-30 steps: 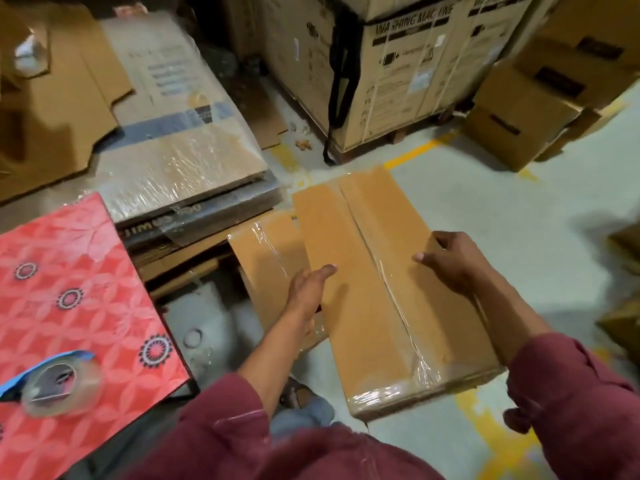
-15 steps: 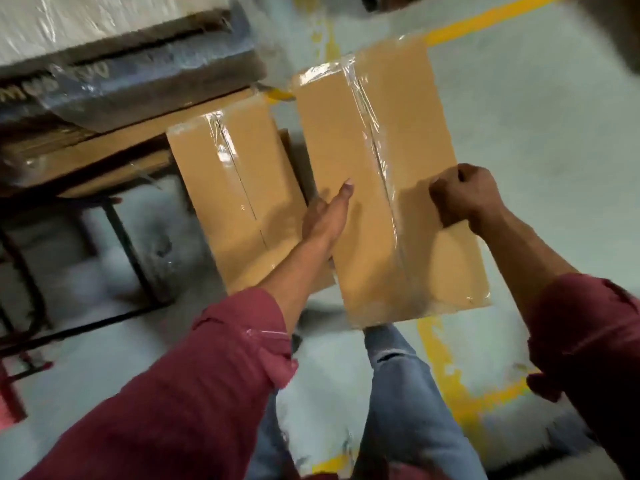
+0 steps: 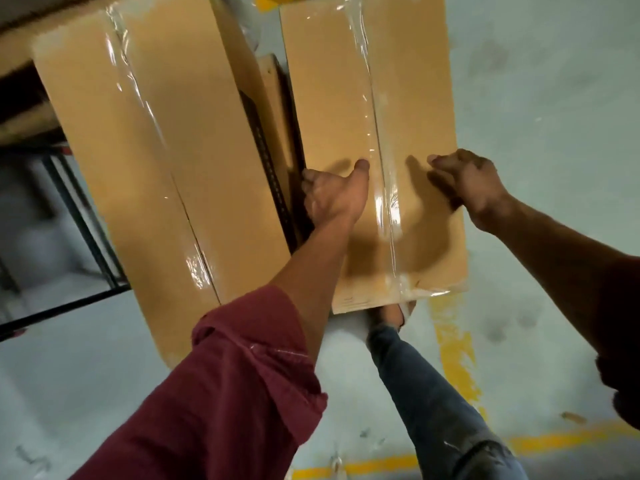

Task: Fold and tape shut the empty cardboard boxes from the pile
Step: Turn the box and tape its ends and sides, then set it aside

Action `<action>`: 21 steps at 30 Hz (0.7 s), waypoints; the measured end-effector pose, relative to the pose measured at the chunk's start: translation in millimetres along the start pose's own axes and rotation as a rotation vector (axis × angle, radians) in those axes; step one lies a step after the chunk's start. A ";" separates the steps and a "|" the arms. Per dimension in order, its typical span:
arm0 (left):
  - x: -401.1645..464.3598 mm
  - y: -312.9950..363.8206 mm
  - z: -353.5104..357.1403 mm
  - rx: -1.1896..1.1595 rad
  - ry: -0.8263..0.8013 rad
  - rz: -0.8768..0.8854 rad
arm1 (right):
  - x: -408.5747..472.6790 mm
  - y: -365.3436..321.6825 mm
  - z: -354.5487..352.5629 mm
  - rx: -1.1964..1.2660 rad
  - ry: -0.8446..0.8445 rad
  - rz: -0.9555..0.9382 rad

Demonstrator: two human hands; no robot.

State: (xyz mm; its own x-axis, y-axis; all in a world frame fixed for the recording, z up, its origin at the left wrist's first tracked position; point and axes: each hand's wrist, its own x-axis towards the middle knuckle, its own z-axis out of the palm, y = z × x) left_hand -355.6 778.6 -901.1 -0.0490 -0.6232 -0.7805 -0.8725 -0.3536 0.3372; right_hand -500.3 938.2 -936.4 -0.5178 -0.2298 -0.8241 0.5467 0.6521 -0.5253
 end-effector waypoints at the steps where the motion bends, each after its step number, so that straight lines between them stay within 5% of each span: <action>1: 9.0 -4.3 8.2 0.023 0.015 -0.007 | 9.1 3.0 4.0 0.022 -0.010 -0.006; 7: 62.0 -16.0 34.2 0.050 0.022 -0.084 | 53.4 35.7 25.2 0.029 -0.080 -0.044; 15: 62.0 -36.5 62.5 0.241 -0.138 -0.114 | 73.7 60.6 41.8 -0.389 -0.093 -0.020; 21: 4.0 -44.3 23.7 0.138 -0.183 -0.060 | -16.0 44.2 41.0 -0.490 -0.101 -0.055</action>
State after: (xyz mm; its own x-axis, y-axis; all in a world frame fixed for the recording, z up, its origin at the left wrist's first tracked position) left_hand -328.7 808.4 -931.6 -0.0715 -0.4624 -0.8838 -0.9341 -0.2796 0.2219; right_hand -440.8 941.0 -955.1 -0.4573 -0.3263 -0.8273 0.1350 0.8940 -0.4272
